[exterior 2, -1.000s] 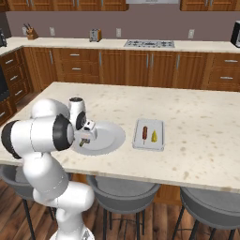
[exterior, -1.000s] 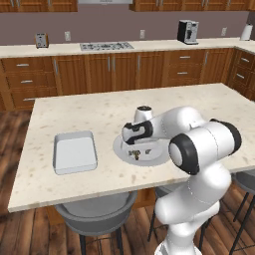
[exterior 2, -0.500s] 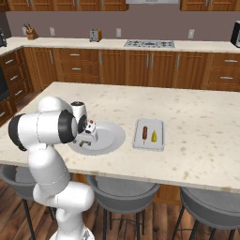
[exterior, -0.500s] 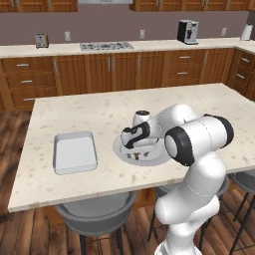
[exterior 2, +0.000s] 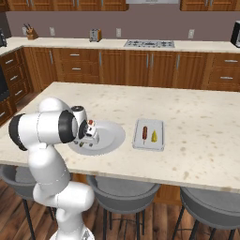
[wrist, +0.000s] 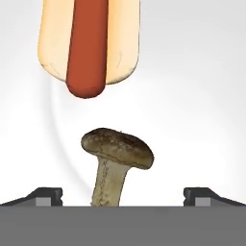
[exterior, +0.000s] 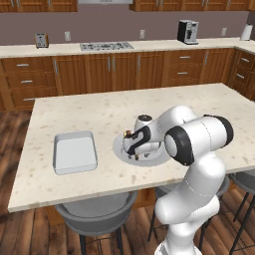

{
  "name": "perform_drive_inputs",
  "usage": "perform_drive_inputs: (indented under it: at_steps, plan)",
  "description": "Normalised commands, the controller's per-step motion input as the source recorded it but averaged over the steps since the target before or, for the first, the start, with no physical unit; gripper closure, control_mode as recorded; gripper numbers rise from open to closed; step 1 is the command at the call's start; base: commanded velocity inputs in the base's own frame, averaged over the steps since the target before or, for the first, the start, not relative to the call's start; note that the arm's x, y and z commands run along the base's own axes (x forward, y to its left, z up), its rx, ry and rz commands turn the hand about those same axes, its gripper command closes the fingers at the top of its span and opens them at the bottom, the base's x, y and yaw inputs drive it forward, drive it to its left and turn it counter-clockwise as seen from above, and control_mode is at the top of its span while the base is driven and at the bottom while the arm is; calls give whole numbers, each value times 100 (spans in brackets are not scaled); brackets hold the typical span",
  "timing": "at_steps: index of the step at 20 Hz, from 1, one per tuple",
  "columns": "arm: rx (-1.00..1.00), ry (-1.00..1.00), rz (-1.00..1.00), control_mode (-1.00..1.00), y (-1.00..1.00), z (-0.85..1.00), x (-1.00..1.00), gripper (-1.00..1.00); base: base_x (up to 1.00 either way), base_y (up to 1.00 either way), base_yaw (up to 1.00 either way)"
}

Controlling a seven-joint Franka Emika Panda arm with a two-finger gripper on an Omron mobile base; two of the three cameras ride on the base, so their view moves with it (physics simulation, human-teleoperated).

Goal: Place one cooked food and one vegetable from the large plate to each tupperware container.

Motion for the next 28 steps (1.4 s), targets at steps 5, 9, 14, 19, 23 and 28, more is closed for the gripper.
perform_drive_inputs:
  at_steps: [5,9,14,19,23,28]
  plan:
    - [0,-1,0,-100,0,0,1,-100,0,0,0]
    - [0,0,0,-100,0,0,0,100,0,0,0]
    - [0,0,0,-100,0,0,1,100,0,0,0]
    - [0,0,0,-100,0,0,0,100,0,0,0]
    - [0,0,-4,-100,5,11,0,100,0,0,0]
    - [4,-13,-4,-100,83,84,-2,100,0,0,0]
